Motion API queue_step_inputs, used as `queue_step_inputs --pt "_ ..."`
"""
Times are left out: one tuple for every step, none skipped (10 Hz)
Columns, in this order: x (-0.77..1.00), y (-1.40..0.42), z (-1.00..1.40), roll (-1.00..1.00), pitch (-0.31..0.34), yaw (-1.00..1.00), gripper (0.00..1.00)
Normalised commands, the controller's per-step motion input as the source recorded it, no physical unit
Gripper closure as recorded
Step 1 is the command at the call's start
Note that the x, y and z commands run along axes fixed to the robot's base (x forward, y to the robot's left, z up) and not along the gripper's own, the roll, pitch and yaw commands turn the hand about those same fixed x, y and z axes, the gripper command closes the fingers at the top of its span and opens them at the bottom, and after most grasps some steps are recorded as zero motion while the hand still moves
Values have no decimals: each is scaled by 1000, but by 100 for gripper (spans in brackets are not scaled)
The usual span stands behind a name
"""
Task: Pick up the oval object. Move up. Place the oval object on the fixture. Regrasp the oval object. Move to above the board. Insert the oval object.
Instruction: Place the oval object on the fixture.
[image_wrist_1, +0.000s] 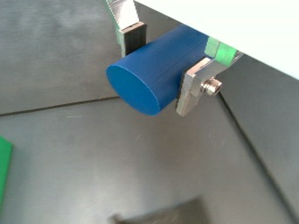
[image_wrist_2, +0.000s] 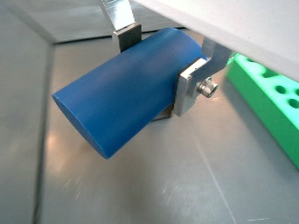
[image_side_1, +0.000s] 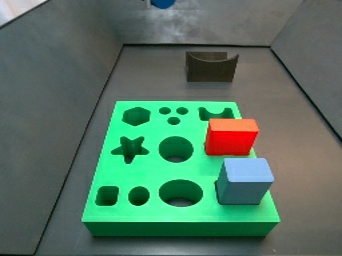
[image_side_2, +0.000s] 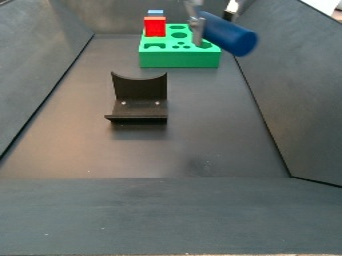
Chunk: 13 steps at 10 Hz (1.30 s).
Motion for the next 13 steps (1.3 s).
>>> queue_step_inputs --pt "1000 -398 -60 36 34 -1000 100" --pt "1000 -329 -58 44 44 -1000 100" --pt "1000 -234 -47 59 60 -1000 100" --pt "923 -176 -41 66 71 -1000 100" --pt "767 -86 -28 84 106 -1000 100" --pt "623 -42 -17 91 140 -843 100" --pt "521 -25 -9 76 150 -598 100" --pt "1000 55 159 -1000 9 -142 100" --pt "1000 67 172 -1000 14 -94 100" --pt "1000 87 140 -1000 23 -91 100" --pt "891 66 83 -1000 32 -92 100" --pt "749 49 33 -1000 47 -94 100" --pt "642 44 20 -1000 59 -98 100"
